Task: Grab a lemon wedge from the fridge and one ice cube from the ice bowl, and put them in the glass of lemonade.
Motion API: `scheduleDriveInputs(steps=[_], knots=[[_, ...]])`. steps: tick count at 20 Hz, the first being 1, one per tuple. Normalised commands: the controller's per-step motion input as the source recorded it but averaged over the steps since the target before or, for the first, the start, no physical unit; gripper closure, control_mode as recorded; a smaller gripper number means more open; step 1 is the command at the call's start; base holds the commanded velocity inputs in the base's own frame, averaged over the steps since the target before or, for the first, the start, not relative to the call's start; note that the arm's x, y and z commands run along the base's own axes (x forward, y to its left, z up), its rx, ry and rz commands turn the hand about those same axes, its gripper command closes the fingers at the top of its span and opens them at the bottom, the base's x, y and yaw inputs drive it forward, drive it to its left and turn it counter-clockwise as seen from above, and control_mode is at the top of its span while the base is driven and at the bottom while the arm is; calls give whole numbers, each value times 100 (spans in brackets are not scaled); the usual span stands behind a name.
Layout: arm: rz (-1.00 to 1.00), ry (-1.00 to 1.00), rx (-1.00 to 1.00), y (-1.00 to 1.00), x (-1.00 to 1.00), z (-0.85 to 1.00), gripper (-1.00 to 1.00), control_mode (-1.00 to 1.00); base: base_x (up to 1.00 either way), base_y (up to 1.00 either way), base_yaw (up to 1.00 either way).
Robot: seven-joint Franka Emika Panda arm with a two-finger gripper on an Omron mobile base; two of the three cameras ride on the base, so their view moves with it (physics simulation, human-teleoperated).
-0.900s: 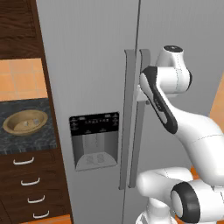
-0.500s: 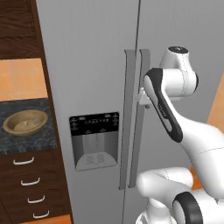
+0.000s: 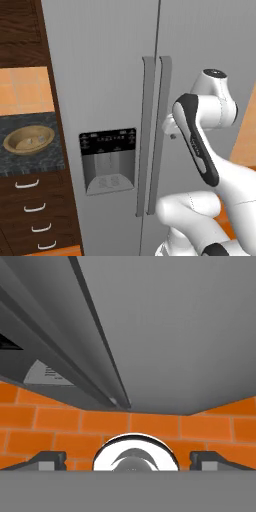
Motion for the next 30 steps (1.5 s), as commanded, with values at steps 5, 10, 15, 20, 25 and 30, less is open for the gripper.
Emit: scheduleDriveInputs(steps=[5, 10, 15, 20, 25, 30], knots=[[0, 0, 0, 0, 0, 0, -100, 100, -22, 16, 0], [0, 0, 0, 0, 0, 0, -100, 100, -16, 74, 0], [0, 0, 0, 0, 0, 0, -100, 100, -22, 88, 0], [0, 0, 0, 0, 0, 0, -100, 100, -1, 99, -3], [0, 0, 0, 0, 0, 0, -100, 100, 6, 97, -14], [0, 0, 0, 0, 0, 0, -100, 100, 56, 23, -2]])
